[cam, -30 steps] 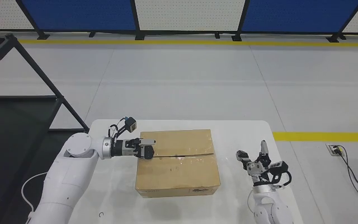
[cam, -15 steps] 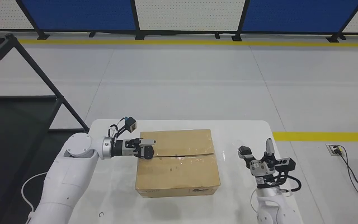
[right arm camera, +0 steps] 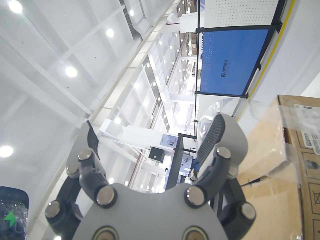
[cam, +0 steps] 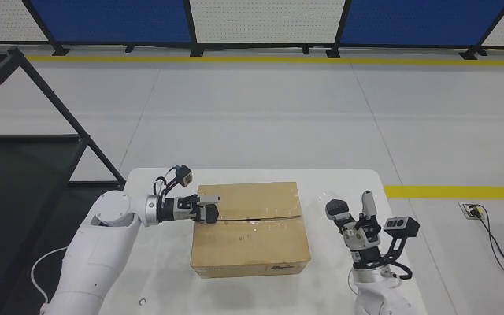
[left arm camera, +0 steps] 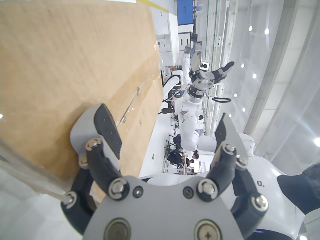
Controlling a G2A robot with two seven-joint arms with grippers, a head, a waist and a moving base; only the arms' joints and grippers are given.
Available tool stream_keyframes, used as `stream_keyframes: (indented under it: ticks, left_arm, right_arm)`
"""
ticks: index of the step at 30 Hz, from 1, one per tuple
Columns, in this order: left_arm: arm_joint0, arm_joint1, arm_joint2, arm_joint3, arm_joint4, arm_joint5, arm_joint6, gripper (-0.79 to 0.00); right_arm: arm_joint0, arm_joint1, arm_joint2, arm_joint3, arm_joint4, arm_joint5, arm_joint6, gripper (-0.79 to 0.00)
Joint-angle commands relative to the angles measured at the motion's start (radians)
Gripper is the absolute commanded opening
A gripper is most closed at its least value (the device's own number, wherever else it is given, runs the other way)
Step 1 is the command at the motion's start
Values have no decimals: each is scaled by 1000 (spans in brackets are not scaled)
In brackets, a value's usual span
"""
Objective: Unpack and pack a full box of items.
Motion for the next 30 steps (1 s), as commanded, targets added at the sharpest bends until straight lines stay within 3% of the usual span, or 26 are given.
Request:
stream_keyframes:
  ticks: [1, 9, 30]
  left_arm:
    - [19, 6, -11, -26, -8, 4, 4, 0]
    - [77, 25, -48, -97, -38, 20, 25, 0]
    - [153, 47, -111, -166, -184, 67, 96, 0]
  right_arm:
    - [2, -2, -15, -12, -54, 12, -23, 0]
    - [13, -10, -79, -48, -232, 61, -96, 0]
    - [17, -25, -158, -104, -468, 129, -181, 0]
